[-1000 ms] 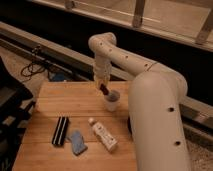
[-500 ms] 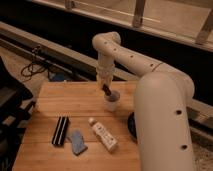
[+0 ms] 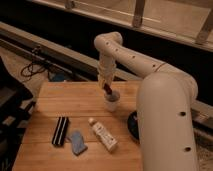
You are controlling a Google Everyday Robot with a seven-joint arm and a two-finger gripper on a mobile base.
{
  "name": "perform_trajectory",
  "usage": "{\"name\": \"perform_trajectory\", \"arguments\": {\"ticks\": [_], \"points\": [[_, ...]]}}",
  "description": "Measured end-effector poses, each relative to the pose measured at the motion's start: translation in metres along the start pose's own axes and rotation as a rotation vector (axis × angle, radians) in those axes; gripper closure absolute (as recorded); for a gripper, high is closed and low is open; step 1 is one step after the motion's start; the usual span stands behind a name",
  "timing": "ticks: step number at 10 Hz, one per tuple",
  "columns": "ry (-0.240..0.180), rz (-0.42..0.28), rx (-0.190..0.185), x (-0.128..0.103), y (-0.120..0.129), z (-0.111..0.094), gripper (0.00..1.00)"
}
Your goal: Place the pepper in the ceramic cup
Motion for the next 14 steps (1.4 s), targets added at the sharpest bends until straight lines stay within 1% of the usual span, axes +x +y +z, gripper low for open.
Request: {"name": "perform_trajectory", "arguments": {"ticks": [1,2,4,5,6,8,9,10,11,13,14], "points": [[-0.017,-0.005,-0.003,-0.004,-0.003,-0.001,0.99],[-0.047,-0.014,-0.002,-0.009,-0.006,-0.003,1.0],[-0.08,-0.02,-0.005,-0.012,-0.013,-0.003,1.0],[-0.092,-0.01,-0.011,-0.011,-0.018,-0.004,1.0],[-0.106,0.008,-0.019,-0.007,-0.026,-0.004,0.96],[-0.128,0.035,-0.035,0.005,-0.039,-0.006,0.78],[-0.141,0.045,-0.056,0.008,-0.04,-0.005,0.67],[-0.15,0.048,-0.088,0.013,-0.04,-0.002,0.57],[-0.151,0.048,-0.11,0.016,-0.04,0.001,0.47],[-0.141,0.026,-0.127,0.015,-0.027,0.008,0.27],[-0.135,0.022,-0.133,0.016,-0.025,0.012,0.21]]}}
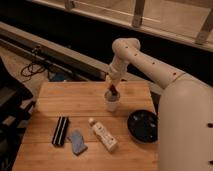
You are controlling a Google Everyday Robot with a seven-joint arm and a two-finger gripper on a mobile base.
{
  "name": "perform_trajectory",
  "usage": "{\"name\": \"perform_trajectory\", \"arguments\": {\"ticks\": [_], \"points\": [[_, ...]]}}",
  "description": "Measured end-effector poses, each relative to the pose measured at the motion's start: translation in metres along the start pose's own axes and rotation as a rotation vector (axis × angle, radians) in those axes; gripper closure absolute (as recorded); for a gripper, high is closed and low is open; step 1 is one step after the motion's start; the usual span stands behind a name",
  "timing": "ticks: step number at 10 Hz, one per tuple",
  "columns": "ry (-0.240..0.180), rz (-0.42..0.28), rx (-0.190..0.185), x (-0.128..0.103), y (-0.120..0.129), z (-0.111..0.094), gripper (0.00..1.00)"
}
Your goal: Place the pepper in the ceramic cup
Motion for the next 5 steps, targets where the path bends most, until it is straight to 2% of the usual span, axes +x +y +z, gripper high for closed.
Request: {"name": "perform_trajectory", "arguments": {"ticks": [5], "points": [[0.018,-0.021,-0.022,0.0017,0.0093,0.0105,0.2]]}}
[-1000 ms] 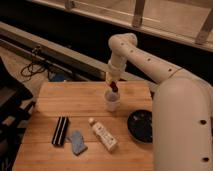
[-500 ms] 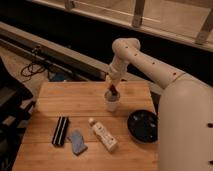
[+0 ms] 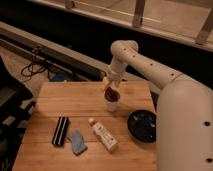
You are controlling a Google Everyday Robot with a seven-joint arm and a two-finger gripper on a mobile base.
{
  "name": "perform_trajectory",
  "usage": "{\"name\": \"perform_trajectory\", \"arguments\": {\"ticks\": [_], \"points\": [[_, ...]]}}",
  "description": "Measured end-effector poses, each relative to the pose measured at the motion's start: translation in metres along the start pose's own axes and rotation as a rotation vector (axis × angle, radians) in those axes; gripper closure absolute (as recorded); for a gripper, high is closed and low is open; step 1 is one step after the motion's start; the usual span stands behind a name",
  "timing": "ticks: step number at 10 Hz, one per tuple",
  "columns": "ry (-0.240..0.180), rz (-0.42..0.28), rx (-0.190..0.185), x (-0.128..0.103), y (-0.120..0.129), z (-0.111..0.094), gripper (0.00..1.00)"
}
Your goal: Place the pepper in the ceramic cup
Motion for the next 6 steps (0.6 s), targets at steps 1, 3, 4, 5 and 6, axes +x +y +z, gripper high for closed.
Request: {"name": "perform_trajectory", "arguments": {"ticks": [1,3,4,5,6], "points": [[-0.005,-0.003,0.004,0.0,0.0,-0.002,0.2],[-0.046,-0.005,0.045,-0.005,0.002,-0.021,0.2],[-0.064,0.0,0.073,-0.009,0.004,-0.033,0.2],[-0.085,0.001,0.107,-0.014,0.007,-0.047,0.2],[-0.093,-0.003,0.118,-0.018,0.011,-0.057,0.2]]}}
